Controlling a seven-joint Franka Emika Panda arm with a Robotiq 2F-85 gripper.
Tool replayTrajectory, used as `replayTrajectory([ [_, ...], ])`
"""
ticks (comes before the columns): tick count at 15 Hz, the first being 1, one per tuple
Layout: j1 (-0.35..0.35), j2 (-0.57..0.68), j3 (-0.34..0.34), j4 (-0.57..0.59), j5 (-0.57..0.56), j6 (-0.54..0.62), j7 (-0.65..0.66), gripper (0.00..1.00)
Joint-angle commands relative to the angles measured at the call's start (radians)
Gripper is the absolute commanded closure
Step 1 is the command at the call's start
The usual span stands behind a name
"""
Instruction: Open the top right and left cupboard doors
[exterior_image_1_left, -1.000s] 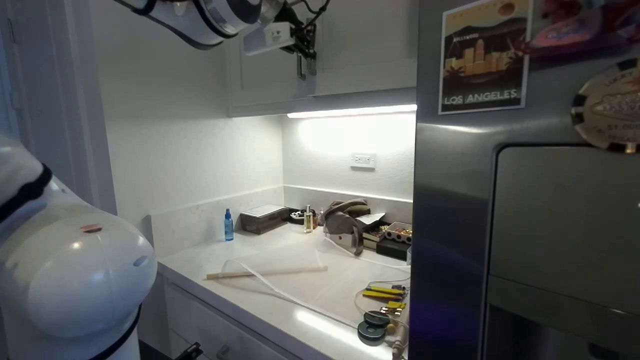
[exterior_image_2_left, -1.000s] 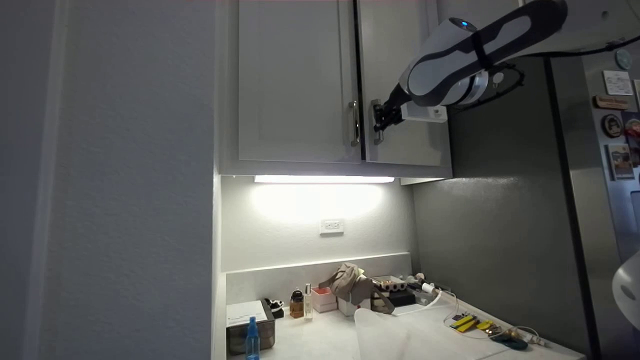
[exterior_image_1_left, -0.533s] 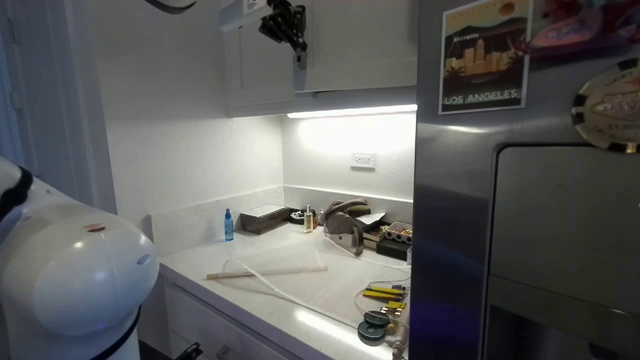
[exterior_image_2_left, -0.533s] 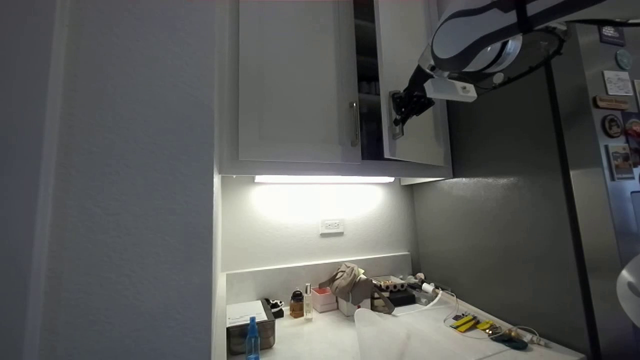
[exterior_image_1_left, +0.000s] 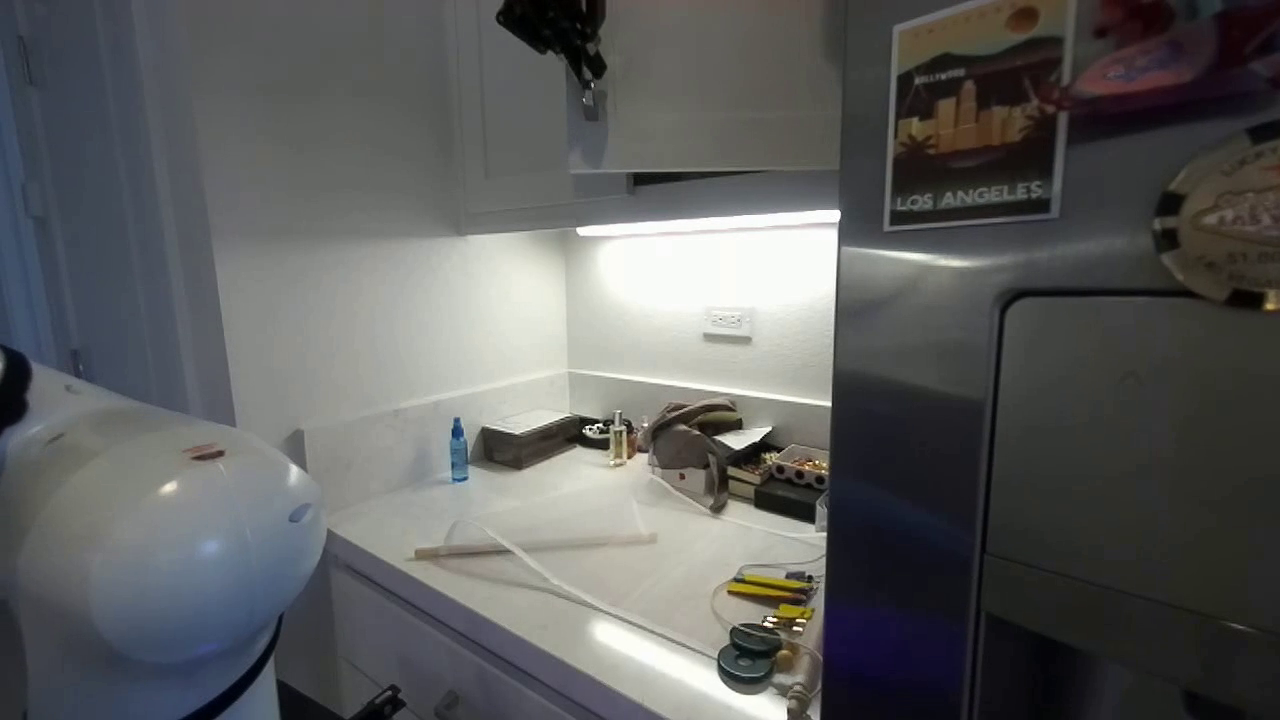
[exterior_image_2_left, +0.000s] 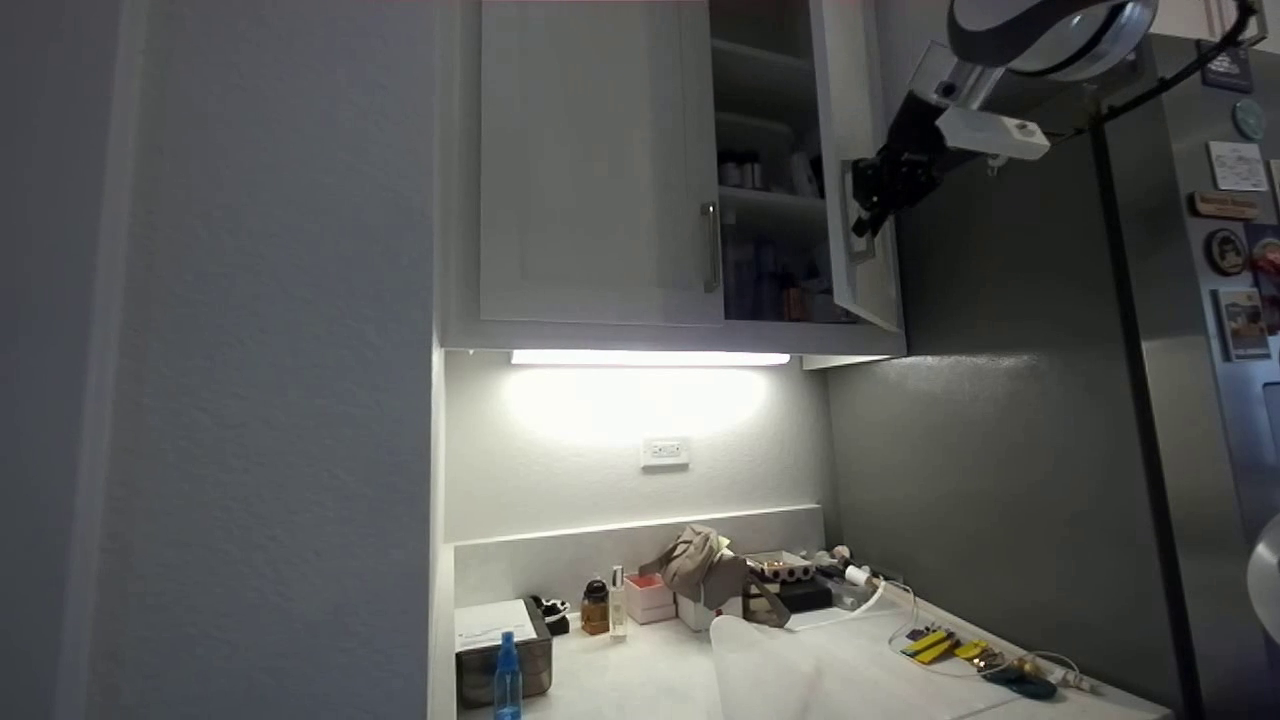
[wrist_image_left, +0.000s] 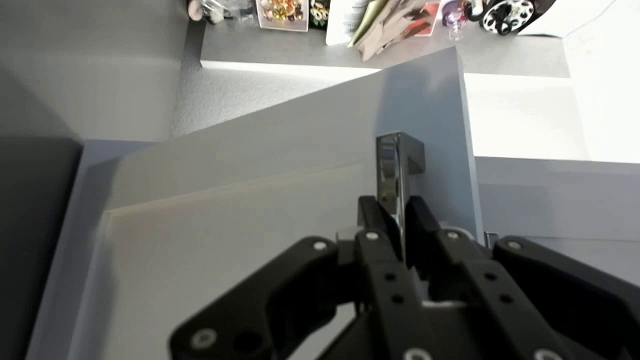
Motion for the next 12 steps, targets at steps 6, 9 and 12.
replayTrajectory([
  [6,-0.029,-0.127,-0.211,0.097,-0.096,-0.336,-0.275,0.5],
  [9,-0.03,-0.116,-0.267,0.134,-0.142,-0.376,-0.331,0.27],
  [12,-0.025,-0.076,-0.289,0.182,-0.17,-0.48,-0.367,0.06],
])
